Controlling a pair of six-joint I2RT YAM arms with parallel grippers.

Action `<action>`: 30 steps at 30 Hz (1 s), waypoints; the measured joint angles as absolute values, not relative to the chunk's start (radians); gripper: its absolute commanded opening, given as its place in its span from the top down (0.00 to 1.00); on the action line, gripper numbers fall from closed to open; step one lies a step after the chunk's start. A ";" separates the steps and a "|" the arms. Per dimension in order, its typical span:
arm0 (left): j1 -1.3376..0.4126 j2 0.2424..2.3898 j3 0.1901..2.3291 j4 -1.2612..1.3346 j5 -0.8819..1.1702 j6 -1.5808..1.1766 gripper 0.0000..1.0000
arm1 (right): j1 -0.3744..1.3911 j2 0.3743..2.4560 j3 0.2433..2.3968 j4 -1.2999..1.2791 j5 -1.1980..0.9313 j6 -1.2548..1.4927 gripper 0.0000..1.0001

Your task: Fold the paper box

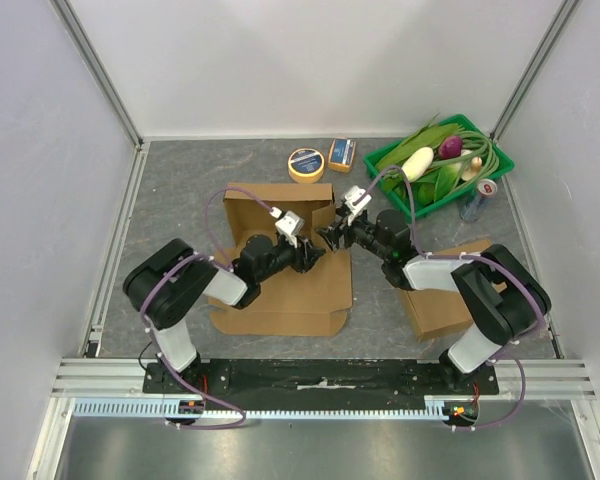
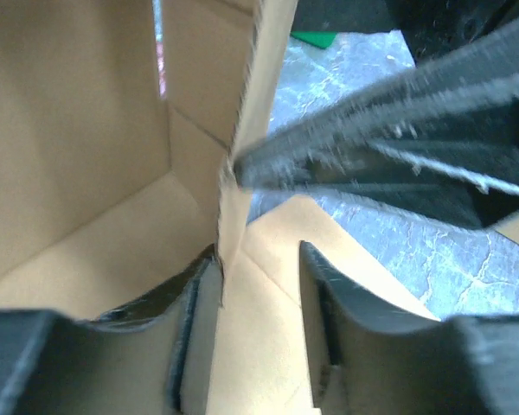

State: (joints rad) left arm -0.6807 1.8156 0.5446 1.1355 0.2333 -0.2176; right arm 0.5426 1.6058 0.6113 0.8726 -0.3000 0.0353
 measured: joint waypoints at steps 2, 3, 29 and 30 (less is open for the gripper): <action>-0.682 1.757 0.504 1.090 0.202 -0.232 0.28 | 0.554 1.631 0.632 0.887 -0.270 0.032 0.26; -0.683 1.707 0.467 1.068 0.181 -0.245 0.29 | 0.559 1.641 0.641 0.893 -0.256 0.032 0.27; -0.307 1.394 0.406 0.666 -0.347 -0.383 0.21 | 0.579 1.764 0.760 0.908 -0.154 -0.011 0.32; -0.298 1.419 0.427 0.678 -0.336 -0.381 0.23 | 0.579 1.769 0.767 0.902 -0.151 -0.011 0.33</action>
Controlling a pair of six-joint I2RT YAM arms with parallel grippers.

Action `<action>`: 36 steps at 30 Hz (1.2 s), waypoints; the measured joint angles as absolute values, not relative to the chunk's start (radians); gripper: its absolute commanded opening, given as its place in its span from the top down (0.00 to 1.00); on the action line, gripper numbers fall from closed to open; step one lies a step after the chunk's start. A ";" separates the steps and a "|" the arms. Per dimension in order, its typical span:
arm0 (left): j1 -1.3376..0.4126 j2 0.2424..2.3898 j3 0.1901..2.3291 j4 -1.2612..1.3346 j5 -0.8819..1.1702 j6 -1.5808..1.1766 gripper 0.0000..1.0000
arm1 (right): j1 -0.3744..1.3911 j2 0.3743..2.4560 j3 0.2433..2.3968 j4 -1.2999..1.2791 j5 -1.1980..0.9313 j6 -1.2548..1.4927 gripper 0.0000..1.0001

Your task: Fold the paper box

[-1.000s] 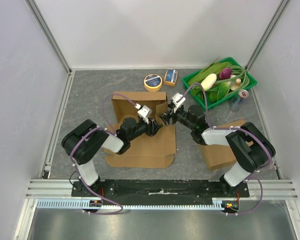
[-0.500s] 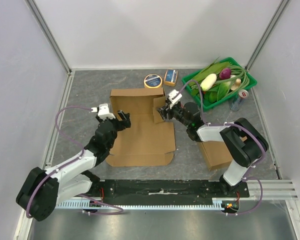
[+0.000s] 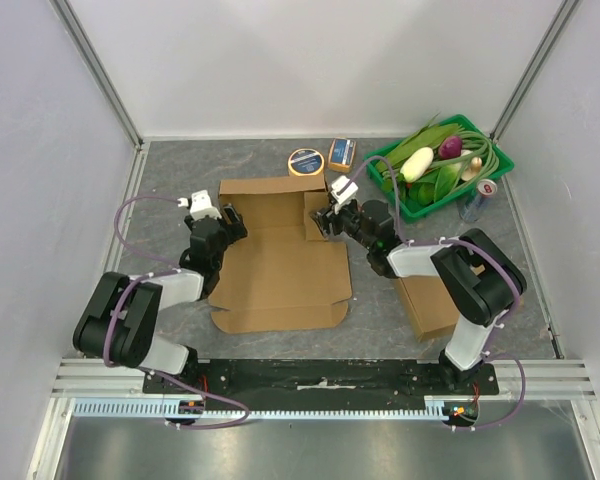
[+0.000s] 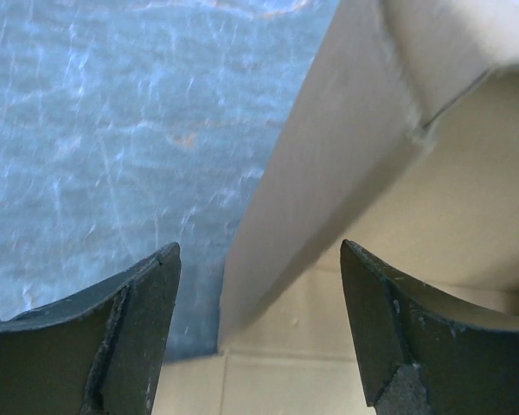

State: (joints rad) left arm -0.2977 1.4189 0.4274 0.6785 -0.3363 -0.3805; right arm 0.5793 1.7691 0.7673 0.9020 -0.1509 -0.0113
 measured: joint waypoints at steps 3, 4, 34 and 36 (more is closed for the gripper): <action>-0.279 1.480 0.461 0.776 -0.297 -0.360 0.41 | 0.579 1.797 0.802 0.894 -0.142 -0.010 0.39; -0.276 1.494 0.464 0.804 -0.281 -0.354 0.49 | 0.579 1.811 0.818 0.891 -0.140 -0.008 0.42; -0.435 1.468 0.371 0.914 -0.469 -0.307 0.98 | 0.905 2.071 1.001 1.125 1.066 -0.074 0.77; -0.439 1.453 0.358 0.912 -0.471 -0.308 0.98 | 0.898 2.033 0.954 1.107 0.983 -0.084 0.59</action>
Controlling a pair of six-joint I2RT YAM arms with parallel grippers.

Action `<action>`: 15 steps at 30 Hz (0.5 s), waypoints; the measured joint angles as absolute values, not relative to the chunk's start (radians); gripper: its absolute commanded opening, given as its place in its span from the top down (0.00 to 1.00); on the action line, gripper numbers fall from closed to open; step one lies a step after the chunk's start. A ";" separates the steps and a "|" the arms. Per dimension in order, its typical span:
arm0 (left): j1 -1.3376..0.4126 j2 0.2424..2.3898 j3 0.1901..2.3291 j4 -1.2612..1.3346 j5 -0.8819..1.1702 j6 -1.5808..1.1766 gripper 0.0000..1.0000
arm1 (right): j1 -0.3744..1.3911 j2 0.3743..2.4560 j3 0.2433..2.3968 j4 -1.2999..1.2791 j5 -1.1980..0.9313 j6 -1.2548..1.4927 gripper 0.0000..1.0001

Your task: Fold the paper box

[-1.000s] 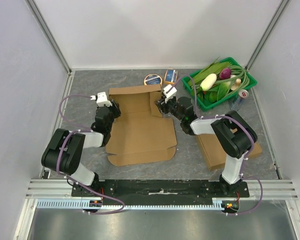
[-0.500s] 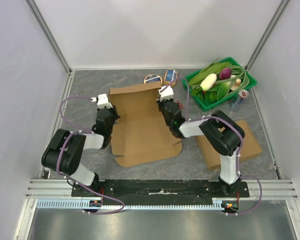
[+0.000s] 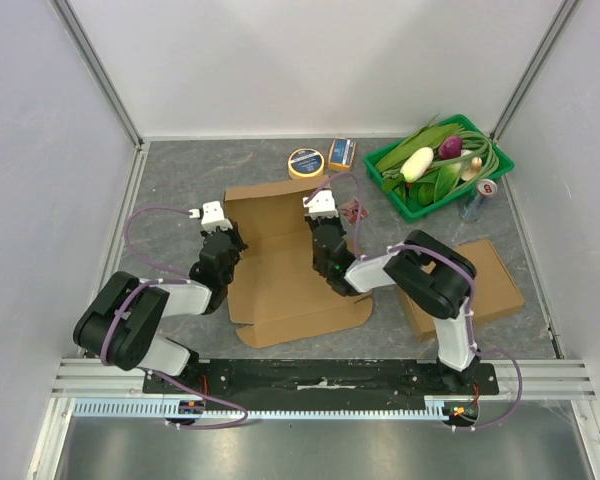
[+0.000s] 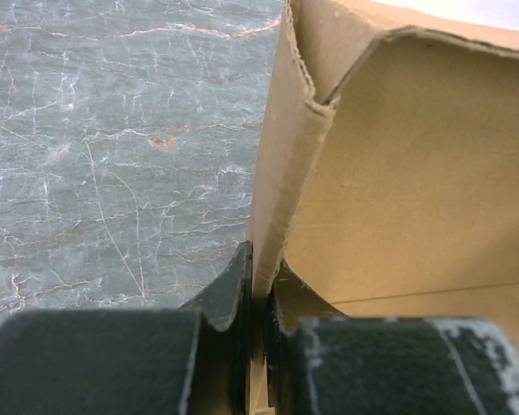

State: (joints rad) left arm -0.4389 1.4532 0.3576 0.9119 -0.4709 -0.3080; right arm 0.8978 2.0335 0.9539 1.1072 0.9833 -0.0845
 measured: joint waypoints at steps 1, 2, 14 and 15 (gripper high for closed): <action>-0.439 1.446 0.353 0.911 -0.470 -0.308 0.98 | 0.883 2.005 0.927 1.086 0.936 -0.081 0.59; -0.441 1.439 0.349 0.910 -0.468 -0.308 0.98 | 0.865 1.976 0.903 1.060 0.867 -0.064 0.59; -0.466 1.377 0.308 0.921 -0.412 -0.309 0.98 | 0.558 1.834 0.783 0.922 0.072 0.139 0.58; -0.466 1.377 0.308 0.921 -0.411 -0.309 0.98 | 0.559 1.834 0.783 0.922 0.051 0.141 0.65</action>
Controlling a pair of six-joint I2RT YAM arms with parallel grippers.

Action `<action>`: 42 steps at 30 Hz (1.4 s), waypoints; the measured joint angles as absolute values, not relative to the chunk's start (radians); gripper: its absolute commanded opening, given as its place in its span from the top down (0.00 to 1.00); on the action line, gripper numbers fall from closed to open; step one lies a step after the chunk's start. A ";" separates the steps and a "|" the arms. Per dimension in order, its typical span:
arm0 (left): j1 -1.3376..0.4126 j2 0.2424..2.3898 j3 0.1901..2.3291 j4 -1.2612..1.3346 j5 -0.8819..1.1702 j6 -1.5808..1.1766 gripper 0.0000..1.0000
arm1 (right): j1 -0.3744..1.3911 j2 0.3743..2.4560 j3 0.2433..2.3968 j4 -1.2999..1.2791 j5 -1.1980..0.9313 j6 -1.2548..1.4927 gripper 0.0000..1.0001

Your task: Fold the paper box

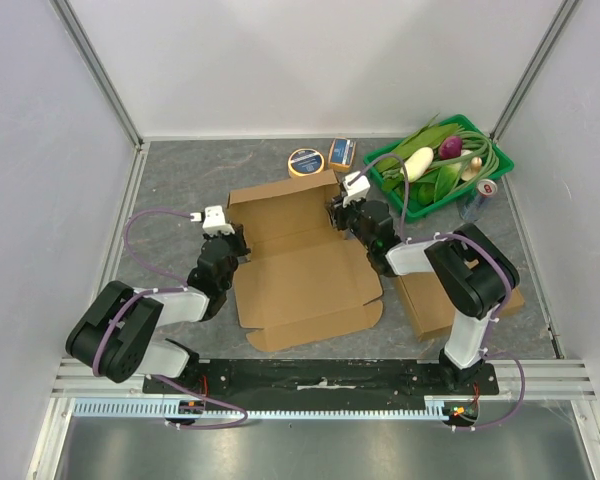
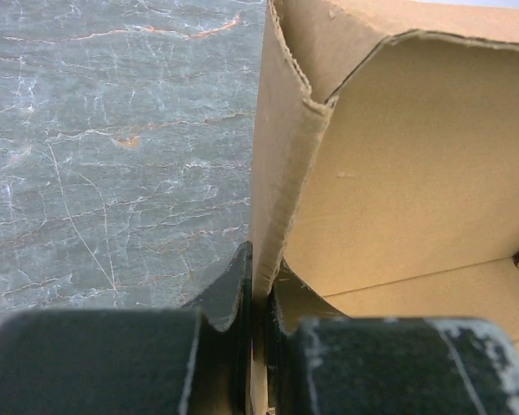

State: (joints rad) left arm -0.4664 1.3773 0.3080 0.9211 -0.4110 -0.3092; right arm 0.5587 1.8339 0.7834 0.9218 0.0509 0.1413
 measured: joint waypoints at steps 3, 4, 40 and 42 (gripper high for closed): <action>-0.465 1.377 0.307 0.920 -0.417 -0.309 0.98 | 0.560 1.845 0.794 0.918 0.041 0.144 1.00; -0.464 1.377 0.307 0.918 -0.417 -0.309 0.98 | 0.561 1.856 0.802 0.916 0.061 0.144 1.00; -0.523 1.190 0.247 0.781 -0.492 -0.411 0.35 | 0.661 1.488 0.681 0.441 0.226 0.165 0.02; -0.523 1.190 0.247 0.764 -0.468 -0.410 0.35 | 0.632 1.490 0.677 0.440 0.148 0.149 0.04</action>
